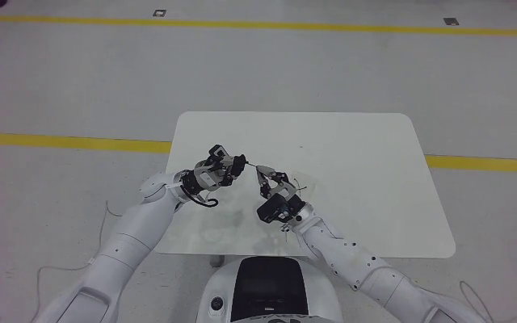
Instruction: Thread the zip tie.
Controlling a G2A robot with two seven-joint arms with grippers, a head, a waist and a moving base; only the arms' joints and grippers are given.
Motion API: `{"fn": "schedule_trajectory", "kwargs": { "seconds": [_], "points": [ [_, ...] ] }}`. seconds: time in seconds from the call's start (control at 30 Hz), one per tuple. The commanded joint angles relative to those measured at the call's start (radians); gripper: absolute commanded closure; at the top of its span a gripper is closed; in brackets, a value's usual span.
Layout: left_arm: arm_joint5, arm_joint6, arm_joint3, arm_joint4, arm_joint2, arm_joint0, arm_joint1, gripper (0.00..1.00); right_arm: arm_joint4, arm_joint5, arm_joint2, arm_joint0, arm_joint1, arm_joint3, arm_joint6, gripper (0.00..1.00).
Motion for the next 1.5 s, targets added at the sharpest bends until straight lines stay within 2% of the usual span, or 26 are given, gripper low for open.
{"fn": "schedule_trajectory", "kwargs": {
  "seconds": [0.0,0.33,0.37,0.4,0.43,0.8,0.83,0.9,1.03,1.17,1.33,1.4,1.47],
  "points": [
    [0.000,0.000,0.000,0.000,0.000,0.000,0.000,1.00,0.000,0.000,0.000,0.000,0.000,0.001,0.006,1.00],
    [0.000,0.000,0.000,0.000,0.000,0.000,0.000,1.00,0.000,0.000,0.003,-0.003,-0.002,0.000,0.012,1.00],
    [0.000,0.000,0.000,0.000,0.000,0.000,0.000,1.00,0.000,0.000,-0.003,-0.002,-0.002,-0.003,0.009,0.93],
    [0.000,0.000,0.000,0.000,0.000,0.000,0.000,1.00,0.000,0.000,-0.003,-0.002,-0.002,-0.003,0.009,0.26],
    [0.000,0.000,0.000,0.000,0.000,0.000,0.000,1.00,0.000,0.000,-0.003,-0.002,-0.002,-0.003,0.009,0.00],
    [0.000,0.000,0.000,0.000,0.000,0.000,0.000,1.00,0.000,0.000,-0.003,-0.002,-0.002,-0.003,0.009,0.00],
    [0.000,0.020,-0.007,0.002,0.001,0.004,0.000,1.00,0.003,-0.003,-0.001,-0.003,-0.002,-0.004,0.011,0.00],
    [0.002,0.037,-0.018,0.009,-0.007,0.011,0.002,1.00,0.032,-0.033,0.019,-0.010,-0.001,-0.015,0.012,0.00],
    [0.006,0.042,-0.032,0.045,-0.036,0.024,0.013,1.00,0.120,-0.159,0.082,-0.030,0.010,-0.026,-0.024,0.00],
    [0.013,0.044,-0.048,0.066,-0.059,0.044,0.023,1.00,0.168,-0.245,0.151,-0.048,0.025,-0.041,-0.031,0.00],
    [0.015,0.054,-0.071,0.095,-0.082,0.069,0.033,1.00,0.202,-0.320,0.231,-0.082,0.043,-0.069,-0.019,0.00],
    [0.019,0.054,-0.081,0.099,-0.089,0.081,0.037,1.00,0.220,-0.336,0.264,-0.101,0.049,-0.085,-0.010,0.00],
    [0.036,0.051,-0.085,0.100,-0.091,0.091,0.039,1.00,0.234,-0.324,0.291,-0.118,0.052,-0.099,-0.006,0.00]
  ]
}}
